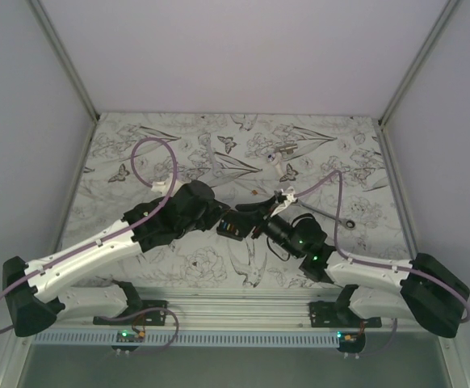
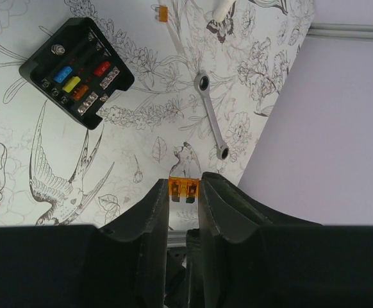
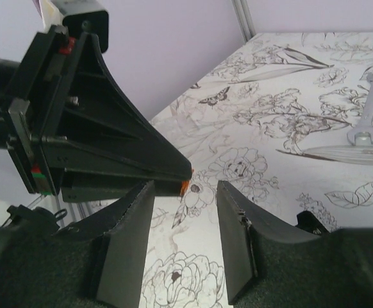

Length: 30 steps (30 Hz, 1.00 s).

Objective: Snap on the fuse box
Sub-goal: Pick up the fuse from the center of the board.

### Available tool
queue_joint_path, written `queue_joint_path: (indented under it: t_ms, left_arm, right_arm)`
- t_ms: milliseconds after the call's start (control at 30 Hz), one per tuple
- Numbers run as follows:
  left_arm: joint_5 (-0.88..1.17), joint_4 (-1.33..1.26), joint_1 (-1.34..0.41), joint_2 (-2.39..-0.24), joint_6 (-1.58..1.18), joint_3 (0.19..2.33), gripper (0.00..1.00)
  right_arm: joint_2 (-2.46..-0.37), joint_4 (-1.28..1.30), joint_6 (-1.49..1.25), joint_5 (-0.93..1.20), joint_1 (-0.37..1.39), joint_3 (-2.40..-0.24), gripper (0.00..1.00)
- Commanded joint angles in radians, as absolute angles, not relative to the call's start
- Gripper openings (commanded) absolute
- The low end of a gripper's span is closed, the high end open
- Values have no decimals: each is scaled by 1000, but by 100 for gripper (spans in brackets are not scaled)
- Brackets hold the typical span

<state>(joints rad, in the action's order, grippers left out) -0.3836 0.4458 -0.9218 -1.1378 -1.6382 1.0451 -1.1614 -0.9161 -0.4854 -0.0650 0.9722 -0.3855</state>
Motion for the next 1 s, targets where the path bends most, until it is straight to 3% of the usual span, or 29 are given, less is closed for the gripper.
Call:
queue_joint_path:
  t_ms: [0,500,633,767,867,967]
  left_arm:
    - [-391,462,-920,-1118,-1651,1045,0]
    - [-392,460,-920,-1103,-1652,1041,0]
    - [-381,460,-920,-1107,-1651,1040,0]
    - [-385,460,-920,-1108,-1644,1034,2]
    - [-393,460,-919,-1099,-1619,1027,8]
    - [-404,459,-913,-1083,-1547,1027,23]
  right_arm:
    - [-1188,-995,-472,-102,988,-437,48]
    - [-1256,-982,-490,-136,1001,-456,32]
    - [-1267,-984,-491,-111,1000,-470,22]
    - [-1278,-966,-490,-74,1000,-485,2]
    - [-1266,-934,-478,-60,995,-489,0]
    - [-1247,-899,-482,-7,965,-491,0]
